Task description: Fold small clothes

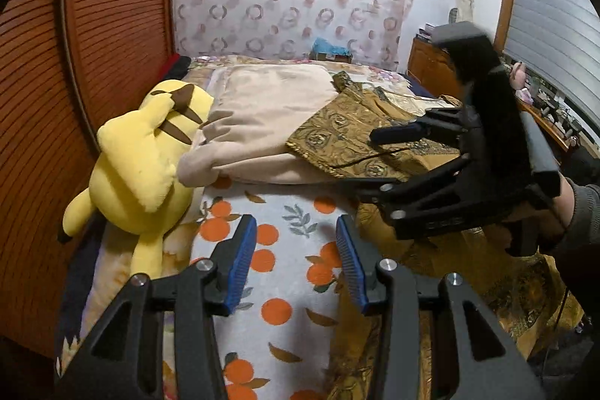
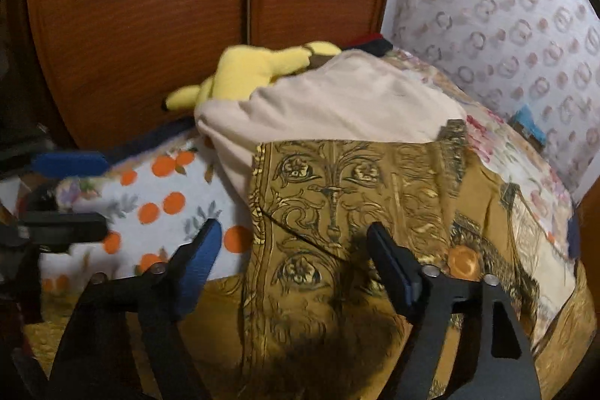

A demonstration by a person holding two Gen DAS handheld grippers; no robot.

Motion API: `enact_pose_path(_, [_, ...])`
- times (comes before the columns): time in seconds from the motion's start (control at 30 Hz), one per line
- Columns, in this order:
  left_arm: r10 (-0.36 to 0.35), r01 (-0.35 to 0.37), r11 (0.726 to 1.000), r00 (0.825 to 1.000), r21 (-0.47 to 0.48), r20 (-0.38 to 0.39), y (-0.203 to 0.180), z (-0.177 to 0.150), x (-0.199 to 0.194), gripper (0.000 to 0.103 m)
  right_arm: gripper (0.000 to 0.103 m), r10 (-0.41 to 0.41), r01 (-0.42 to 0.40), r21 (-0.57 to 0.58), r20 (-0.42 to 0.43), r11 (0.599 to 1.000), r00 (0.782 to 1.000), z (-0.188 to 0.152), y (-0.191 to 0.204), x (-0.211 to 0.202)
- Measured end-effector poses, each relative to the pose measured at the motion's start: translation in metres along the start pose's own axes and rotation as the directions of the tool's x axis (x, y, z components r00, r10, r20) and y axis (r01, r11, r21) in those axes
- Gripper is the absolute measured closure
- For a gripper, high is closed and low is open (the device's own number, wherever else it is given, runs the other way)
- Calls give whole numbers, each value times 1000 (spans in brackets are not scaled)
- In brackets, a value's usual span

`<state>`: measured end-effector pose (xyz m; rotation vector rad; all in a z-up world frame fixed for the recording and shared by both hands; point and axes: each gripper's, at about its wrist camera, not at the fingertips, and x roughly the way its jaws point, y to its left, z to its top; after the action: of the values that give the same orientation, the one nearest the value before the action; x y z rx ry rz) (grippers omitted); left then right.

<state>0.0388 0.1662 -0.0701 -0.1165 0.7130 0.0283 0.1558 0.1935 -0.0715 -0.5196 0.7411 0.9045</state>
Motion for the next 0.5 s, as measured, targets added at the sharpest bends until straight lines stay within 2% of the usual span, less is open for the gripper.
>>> enact_pose_path(0.03, [5,-5,1000,1000,-2,2,2,0,-1,60,38,-33,33,-24,-13,999,999,-1,2,4])
enact_pose_path(0.17, [7,-7,1000,1000,-11,12,4,0,-2,60,82,-81,80,-47,-12,996,997,-6,-3,3])
enact_pose_path(0.23, [4,-4,1000,1000,-13,15,4,-1,-1,60,92,-76,76,-19,7,997,997,-6,-10,-3])
enact_pose_path(0.27, [2,-1,1000,1000,-14,16,3,0,0,60,95,-75,75,-3,25,997,997,-6,-14,-8])
enact_pose_path(0.4, [-8,8,1000,1000,-9,19,-1,1,3,60,96,-88,80,87,100,993,991,-10,-35,-36])
enact_pose_path(0.5, [-23,23,1000,999,3,22,-9,4,6,60,96,-137,114,167,136,979,981,-19,-55,-58])
